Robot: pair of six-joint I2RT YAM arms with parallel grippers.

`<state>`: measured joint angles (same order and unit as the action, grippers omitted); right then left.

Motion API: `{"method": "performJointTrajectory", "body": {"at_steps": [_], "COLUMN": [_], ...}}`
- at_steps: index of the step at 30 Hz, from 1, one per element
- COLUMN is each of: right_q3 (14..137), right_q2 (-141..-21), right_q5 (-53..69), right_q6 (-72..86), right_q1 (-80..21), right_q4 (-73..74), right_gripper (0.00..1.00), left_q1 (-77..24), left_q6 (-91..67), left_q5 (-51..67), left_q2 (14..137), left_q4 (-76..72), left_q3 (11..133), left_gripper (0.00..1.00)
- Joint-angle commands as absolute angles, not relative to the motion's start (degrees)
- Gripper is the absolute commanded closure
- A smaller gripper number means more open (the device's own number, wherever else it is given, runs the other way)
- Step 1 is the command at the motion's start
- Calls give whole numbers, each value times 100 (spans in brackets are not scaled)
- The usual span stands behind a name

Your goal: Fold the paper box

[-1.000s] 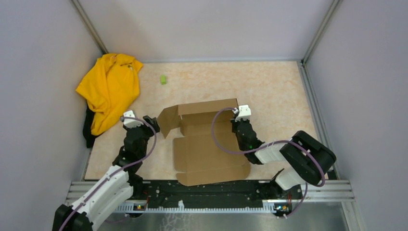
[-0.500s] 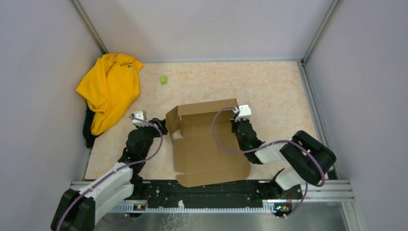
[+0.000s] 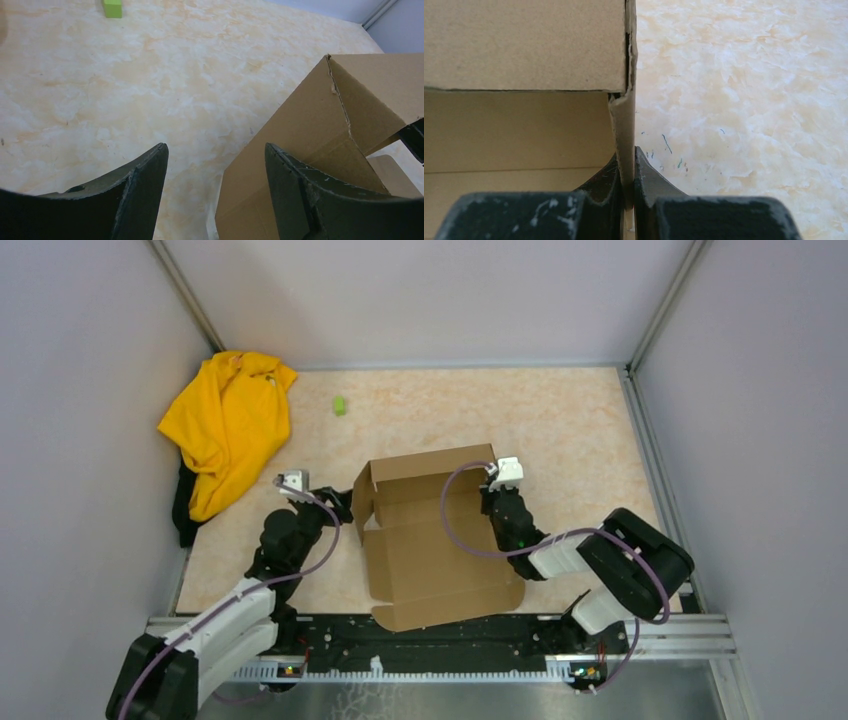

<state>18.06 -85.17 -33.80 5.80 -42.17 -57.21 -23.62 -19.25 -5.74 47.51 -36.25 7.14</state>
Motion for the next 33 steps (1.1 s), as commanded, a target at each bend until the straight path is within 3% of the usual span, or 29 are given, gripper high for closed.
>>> {"method": "performJointTrajectory", "body": {"at_steps": [1, 8, 33], "right_q3": [1959, 2197, 4114], "right_q2": [-8683, -8886, -9062], "right_q5": [-3236, -3191, -1171], "right_q6": [720, 847, 1677], "right_q1": [-4201, -4194, -3325], "right_q4": [-5632, -5402, -2144], "right_gripper": [100, 100, 100], "left_q1": [-2349, -2350, -2342], "left_q6": [-1918, -1711, -1649], "left_q5": [-719, -322, -611], "left_q2": [4403, 4828, 5600], "left_q4": [-3196, -2281, -1404], "left_q3": [901, 1954, 3073], "left_gripper": [23, 23, 23]}}
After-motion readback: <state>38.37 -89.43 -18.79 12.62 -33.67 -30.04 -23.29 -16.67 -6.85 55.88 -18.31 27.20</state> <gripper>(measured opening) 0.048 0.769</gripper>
